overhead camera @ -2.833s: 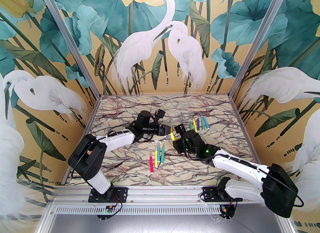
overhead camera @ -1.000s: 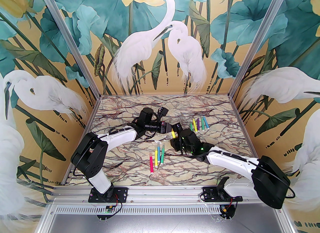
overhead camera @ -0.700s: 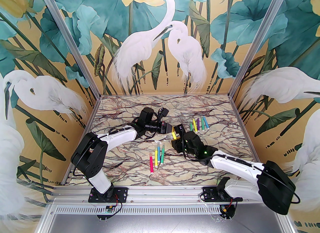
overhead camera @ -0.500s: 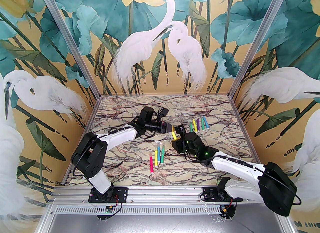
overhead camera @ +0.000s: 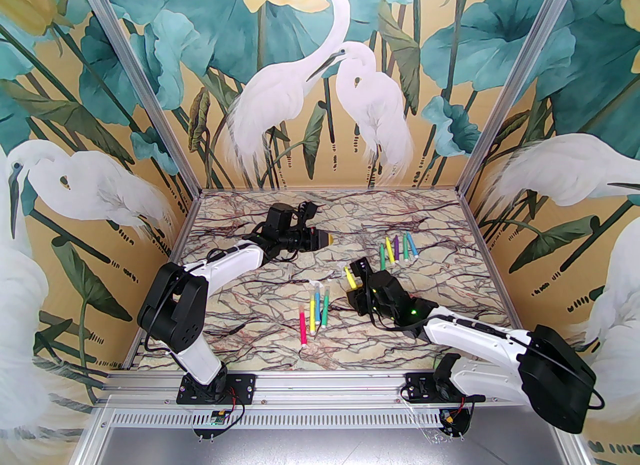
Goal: Open the pen caps
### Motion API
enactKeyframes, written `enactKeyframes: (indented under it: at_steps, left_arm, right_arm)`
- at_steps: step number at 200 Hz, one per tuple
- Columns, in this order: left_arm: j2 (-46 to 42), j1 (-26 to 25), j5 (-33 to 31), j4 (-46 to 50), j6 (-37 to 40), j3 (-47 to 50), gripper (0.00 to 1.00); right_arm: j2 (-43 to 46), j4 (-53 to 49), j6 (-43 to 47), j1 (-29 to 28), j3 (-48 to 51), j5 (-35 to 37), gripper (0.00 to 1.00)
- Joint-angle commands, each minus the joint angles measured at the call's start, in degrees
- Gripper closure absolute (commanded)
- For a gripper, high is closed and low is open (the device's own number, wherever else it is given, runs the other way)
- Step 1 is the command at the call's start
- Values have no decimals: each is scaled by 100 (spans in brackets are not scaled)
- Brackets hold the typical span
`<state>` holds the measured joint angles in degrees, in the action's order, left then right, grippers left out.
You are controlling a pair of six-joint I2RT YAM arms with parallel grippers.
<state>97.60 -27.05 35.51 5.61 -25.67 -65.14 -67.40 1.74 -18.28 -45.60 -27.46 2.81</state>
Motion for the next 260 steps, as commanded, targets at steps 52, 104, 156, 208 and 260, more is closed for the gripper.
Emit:
enactKeyframes:
  at_steps: [52,104,156,208,260]
  left_arm:
    - [-259,15,-1652,1969,1128,-172,100]
    - [-37,16,-2505,2591,1316,-189,100]
    - [186,12,-2941,2846,1388,-175,100]
    - [553,15,-3034,2937,1444,-288,100]
    - [768,7,-3019,2929,1454,-400,95]
  right_arm:
    - [-539,-196,-480,690,-554,611,100]
    - [-1461,-633,-586,1159,-1274,957,100]
    - [-2167,-825,-698,1418,-1829,1092,100]
    - [-2688,-859,-737,1581,-2214,961,100]
    - [-3079,-928,-777,1662,-2408,983,100]
